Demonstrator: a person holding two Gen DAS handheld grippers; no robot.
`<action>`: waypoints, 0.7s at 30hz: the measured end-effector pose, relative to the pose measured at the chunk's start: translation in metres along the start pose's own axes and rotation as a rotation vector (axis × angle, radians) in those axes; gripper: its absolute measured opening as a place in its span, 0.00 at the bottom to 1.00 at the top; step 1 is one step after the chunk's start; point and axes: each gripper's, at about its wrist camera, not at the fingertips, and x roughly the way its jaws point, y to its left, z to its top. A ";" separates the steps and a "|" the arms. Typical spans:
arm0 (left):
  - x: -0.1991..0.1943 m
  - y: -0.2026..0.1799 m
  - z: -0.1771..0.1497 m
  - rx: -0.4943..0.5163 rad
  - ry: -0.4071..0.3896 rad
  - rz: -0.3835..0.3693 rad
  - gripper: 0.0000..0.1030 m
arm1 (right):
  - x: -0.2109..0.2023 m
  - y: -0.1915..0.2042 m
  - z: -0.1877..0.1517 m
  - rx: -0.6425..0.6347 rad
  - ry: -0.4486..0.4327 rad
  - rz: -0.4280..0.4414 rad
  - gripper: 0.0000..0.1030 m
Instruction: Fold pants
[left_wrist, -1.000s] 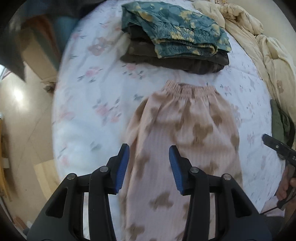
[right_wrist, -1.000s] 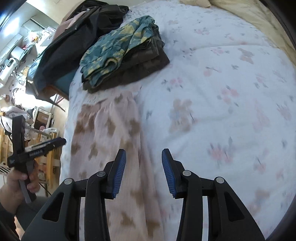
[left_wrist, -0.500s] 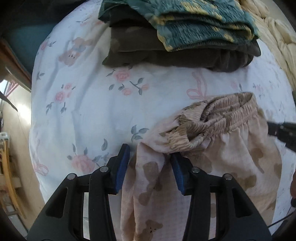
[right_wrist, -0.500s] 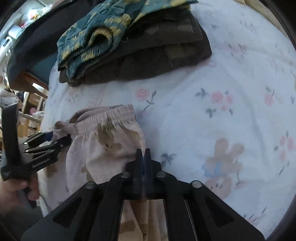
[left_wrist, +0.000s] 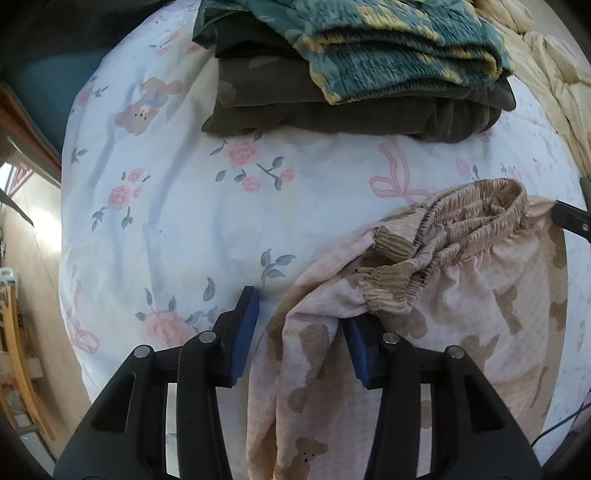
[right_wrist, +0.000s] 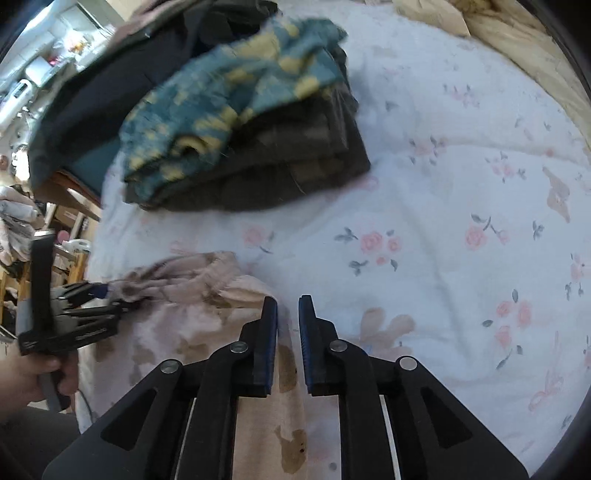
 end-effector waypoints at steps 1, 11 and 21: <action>0.000 0.002 0.001 -0.006 0.003 -0.006 0.41 | -0.006 0.007 0.000 -0.015 -0.028 0.006 0.13; 0.007 0.012 0.008 -0.004 0.047 -0.020 0.41 | 0.023 0.058 -0.021 -0.252 0.141 0.148 0.14; 0.017 0.024 0.024 -0.007 0.059 -0.070 0.44 | 0.052 -0.009 0.025 -0.008 0.030 -0.126 0.00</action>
